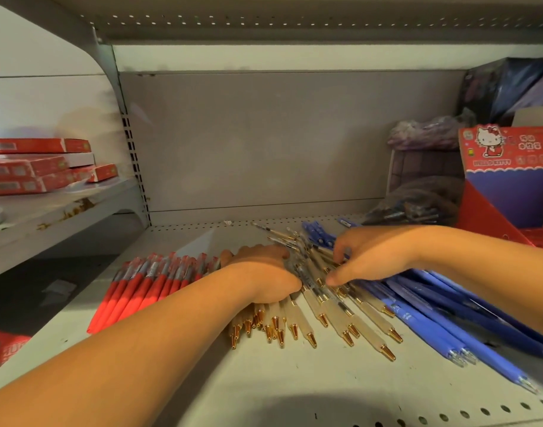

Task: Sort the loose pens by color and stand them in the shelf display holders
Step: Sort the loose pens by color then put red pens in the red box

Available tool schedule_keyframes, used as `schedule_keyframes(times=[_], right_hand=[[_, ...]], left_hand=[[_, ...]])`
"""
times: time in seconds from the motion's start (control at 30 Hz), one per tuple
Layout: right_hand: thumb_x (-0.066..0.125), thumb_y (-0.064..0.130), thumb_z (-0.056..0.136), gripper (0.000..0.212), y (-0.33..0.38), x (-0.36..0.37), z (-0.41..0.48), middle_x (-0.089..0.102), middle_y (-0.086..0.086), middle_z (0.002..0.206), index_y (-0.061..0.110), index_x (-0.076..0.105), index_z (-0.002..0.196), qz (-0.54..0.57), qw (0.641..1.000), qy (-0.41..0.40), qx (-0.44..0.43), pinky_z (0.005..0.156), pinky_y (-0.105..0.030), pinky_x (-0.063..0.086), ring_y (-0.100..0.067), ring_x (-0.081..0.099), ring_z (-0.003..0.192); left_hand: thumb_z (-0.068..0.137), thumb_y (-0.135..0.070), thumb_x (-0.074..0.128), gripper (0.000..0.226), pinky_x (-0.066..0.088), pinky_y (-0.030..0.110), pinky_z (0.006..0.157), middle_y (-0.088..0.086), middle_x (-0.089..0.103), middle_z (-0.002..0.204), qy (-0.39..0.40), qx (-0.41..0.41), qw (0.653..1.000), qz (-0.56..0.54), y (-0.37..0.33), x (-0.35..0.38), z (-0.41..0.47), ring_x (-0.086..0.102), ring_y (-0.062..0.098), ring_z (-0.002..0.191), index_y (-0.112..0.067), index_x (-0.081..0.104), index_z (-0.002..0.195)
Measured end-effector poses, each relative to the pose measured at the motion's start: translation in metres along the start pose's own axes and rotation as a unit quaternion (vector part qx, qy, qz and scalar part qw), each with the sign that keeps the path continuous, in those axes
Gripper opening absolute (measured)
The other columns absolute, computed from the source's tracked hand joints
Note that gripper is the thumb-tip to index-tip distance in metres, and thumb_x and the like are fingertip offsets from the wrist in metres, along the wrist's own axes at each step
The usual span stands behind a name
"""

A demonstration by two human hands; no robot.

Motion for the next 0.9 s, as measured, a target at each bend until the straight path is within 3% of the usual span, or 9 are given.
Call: schedule_keyframes(times=[0.1,0.23,0.33,0.43,0.53,0.63,0.77,0.83,0.9], right_hand=[[0.061,0.068,0.080,0.070,0.008,0.006,0.007,0.064,-0.010,0.125,0.013,0.061,0.123,-0.023,0.999,-0.013,0.023,0.090,-0.037,0.053,-0.027,0.063,0.112],[0.071,0.054,0.080,0.063,0.010,0.004,0.011,0.062,-0.010,0.126,0.012,0.057,0.125,0.030,0.999,-0.010,0.034,0.088,-0.032,0.055,-0.023,0.063,0.106],[0.073,0.044,0.083,0.057,0.012,0.004,0.012,0.064,-0.006,0.094,0.010,0.057,0.125,0.081,0.996,0.011,0.029,0.057,-0.020,0.047,-0.014,0.053,0.071],[0.073,0.037,0.085,0.044,0.013,0.004,0.012,0.058,0.000,0.077,0.012,0.058,0.118,0.100,0.995,0.017,0.023,0.045,-0.017,0.040,-0.011,0.048,0.060],[0.073,0.029,0.086,0.035,0.016,0.002,0.012,0.062,0.001,0.069,0.012,0.059,0.113,0.130,0.991,0.029,0.019,0.043,-0.017,0.043,-0.008,0.052,0.048],[0.072,0.021,0.087,0.033,0.020,0.001,0.013,0.062,0.001,0.060,0.004,0.060,0.113,0.153,0.987,0.052,0.022,0.044,-0.018,0.043,-0.009,0.053,0.044],[0.073,0.020,0.085,0.031,0.027,0.005,0.013,0.060,-0.002,0.065,0.002,0.064,0.108,0.157,0.986,0.058,0.026,0.045,-0.020,0.042,-0.010,0.053,0.045],[0.074,0.020,0.083,0.029,0.029,0.005,0.012,0.059,-0.003,0.069,0.005,0.063,0.106,0.162,0.985,0.052,0.028,0.043,-0.020,0.042,-0.009,0.049,0.041],[0.073,0.017,0.084,0.027,0.030,0.004,0.010,0.060,-0.005,0.073,0.006,0.062,0.106,0.193,0.979,0.051,0.033,0.041,-0.020,0.043,-0.010,0.049,0.039]], left_hand=[[0.085,-0.050,0.057,0.058,0.027,0.050,0.107,0.000,0.051,0.137,-0.006,0.011,1.000,0.001,0.003,0.000,0.001,0.045,0.028,0.124,-0.041,0.039,0.140],[0.088,-0.056,0.052,0.065,0.027,0.047,0.102,0.002,0.049,0.140,-0.003,0.020,0.999,0.026,0.004,0.002,0.003,0.044,0.027,0.123,-0.033,0.032,0.146],[0.088,-0.055,0.049,0.059,0.025,0.049,0.102,0.000,0.052,0.138,0.002,0.027,0.999,0.031,0.003,0.002,0.005,0.046,0.023,0.117,-0.031,0.040,0.141],[0.088,-0.056,0.044,0.052,0.027,0.045,0.094,-0.001,0.056,0.131,0.015,0.033,0.999,0.006,0.004,0.002,0.008,0.047,0.019,0.106,-0.031,0.048,0.134],[0.083,-0.063,0.032,0.055,0.024,0.048,0.092,-0.002,0.059,0.117,0.018,0.032,0.999,0.006,0.005,0.003,0.009,0.047,0.018,0.100,-0.031,0.054,0.121],[0.084,-0.073,0.029,0.057,0.026,0.052,0.101,-0.003,0.054,0.110,0.018,0.024,1.000,0.004,0.003,0.005,0.010,0.047,0.020,0.103,-0.032,0.055,0.115],[0.083,-0.081,0.028,0.066,0.033,0.049,0.102,-0.006,0.053,0.107,0.026,0.035,0.999,-0.019,0.000,0.006,0.009,0.050,0.018,0.100,-0.034,0.055,0.122],[0.084,-0.080,0.033,0.064,0.039,0.042,0.095,-0.006,0.059,0.107,0.028,0.041,0.998,-0.048,0.001,0.006,0.009,0.054,0.015,0.094,-0.032,0.056,0.121],[0.084,-0.077,0.038,0.061,0.041,0.044,0.098,-0.004,0.063,0.106,0.018,0.038,0.997,-0.064,0.002,0.006,0.012,0.057,0.016,0.094,-0.031,0.055,0.120]])
Point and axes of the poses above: each hand's wrist, its own z-axis towards the middle knuckle, its own x-axis out of the palm, y = z × x, the point moved 2 cm from there along z, towards the middle knuckle
